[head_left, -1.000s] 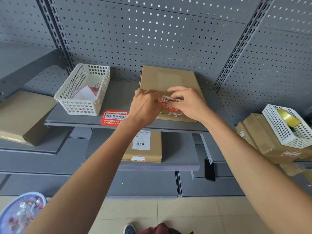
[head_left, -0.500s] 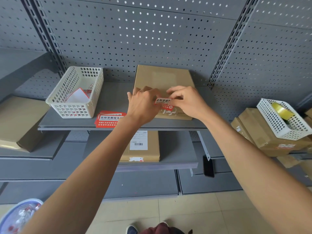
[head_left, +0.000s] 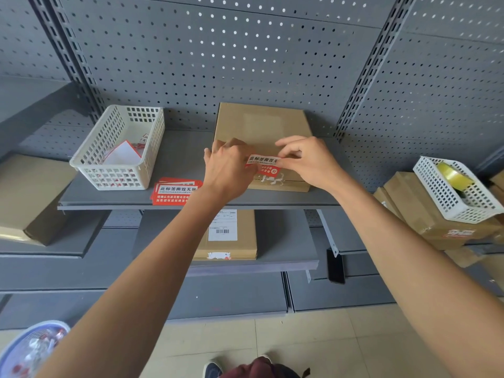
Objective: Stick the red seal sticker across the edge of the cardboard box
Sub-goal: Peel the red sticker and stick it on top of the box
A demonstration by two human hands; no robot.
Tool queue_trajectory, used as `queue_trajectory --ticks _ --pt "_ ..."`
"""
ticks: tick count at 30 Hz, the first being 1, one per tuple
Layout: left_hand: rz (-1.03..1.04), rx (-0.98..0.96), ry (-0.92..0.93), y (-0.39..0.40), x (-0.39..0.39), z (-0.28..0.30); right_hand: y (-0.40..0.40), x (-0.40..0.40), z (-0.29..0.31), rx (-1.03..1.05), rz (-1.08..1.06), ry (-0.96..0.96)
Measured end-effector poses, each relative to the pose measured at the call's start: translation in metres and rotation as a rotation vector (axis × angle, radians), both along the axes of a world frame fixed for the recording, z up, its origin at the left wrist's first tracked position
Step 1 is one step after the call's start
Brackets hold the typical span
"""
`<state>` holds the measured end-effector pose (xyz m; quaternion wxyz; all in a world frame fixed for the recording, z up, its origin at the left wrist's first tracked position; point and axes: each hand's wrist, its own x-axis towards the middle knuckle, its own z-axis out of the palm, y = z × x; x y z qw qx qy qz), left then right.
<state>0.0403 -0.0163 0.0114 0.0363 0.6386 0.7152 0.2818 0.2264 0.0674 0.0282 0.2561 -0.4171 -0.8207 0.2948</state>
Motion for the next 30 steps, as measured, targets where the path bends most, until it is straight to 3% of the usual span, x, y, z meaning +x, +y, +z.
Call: queue_trajectory --ticks 19,30 --pt "-0.026 0.022 0.014 -0.002 -0.002 0.0 -0.004 0.001 -0.002 -0.046 0.012 0.032" --pt "-0.046 0.05 -0.021 -0.005 -0.003 -0.003 -0.01 -0.006 -0.003 0.029 -0.005 -0.103"
